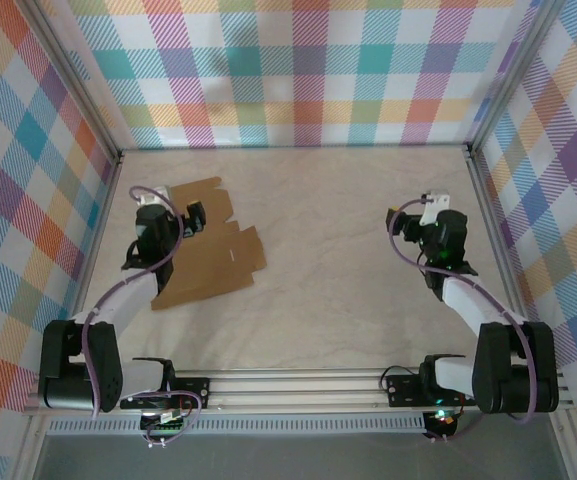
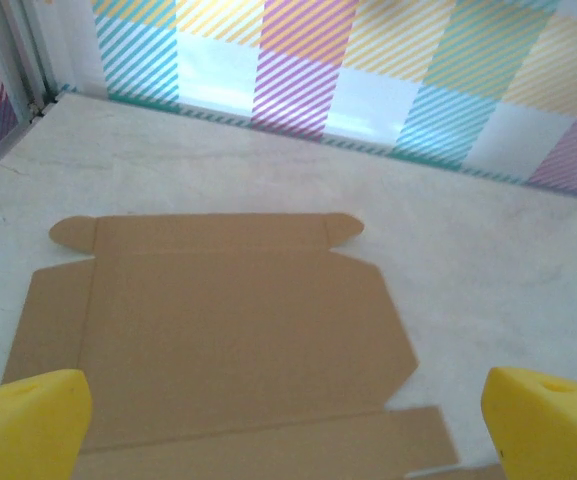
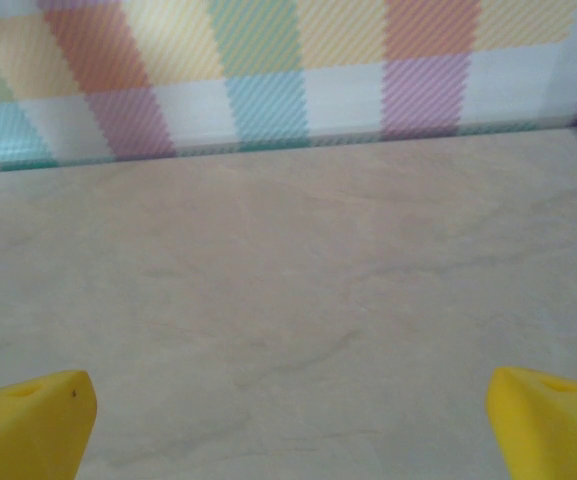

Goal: Fold the paper box

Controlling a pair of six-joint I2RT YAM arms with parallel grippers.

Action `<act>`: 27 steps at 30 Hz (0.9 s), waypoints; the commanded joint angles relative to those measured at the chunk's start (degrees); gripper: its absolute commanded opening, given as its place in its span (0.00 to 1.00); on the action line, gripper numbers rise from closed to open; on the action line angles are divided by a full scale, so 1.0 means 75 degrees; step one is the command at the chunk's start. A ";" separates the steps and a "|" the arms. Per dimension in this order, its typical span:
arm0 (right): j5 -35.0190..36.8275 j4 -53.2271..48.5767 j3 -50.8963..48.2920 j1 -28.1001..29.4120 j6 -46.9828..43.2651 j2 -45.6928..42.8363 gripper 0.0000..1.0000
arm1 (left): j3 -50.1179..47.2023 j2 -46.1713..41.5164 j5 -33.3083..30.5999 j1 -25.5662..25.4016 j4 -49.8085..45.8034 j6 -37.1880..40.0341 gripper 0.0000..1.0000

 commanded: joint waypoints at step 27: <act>-0.3907 -0.5521 0.8085 0.4255 0.3522 0.7079 0.59 | 0.0733 0.0901 0.1450 0.1027 -0.3298 -0.2507 1.00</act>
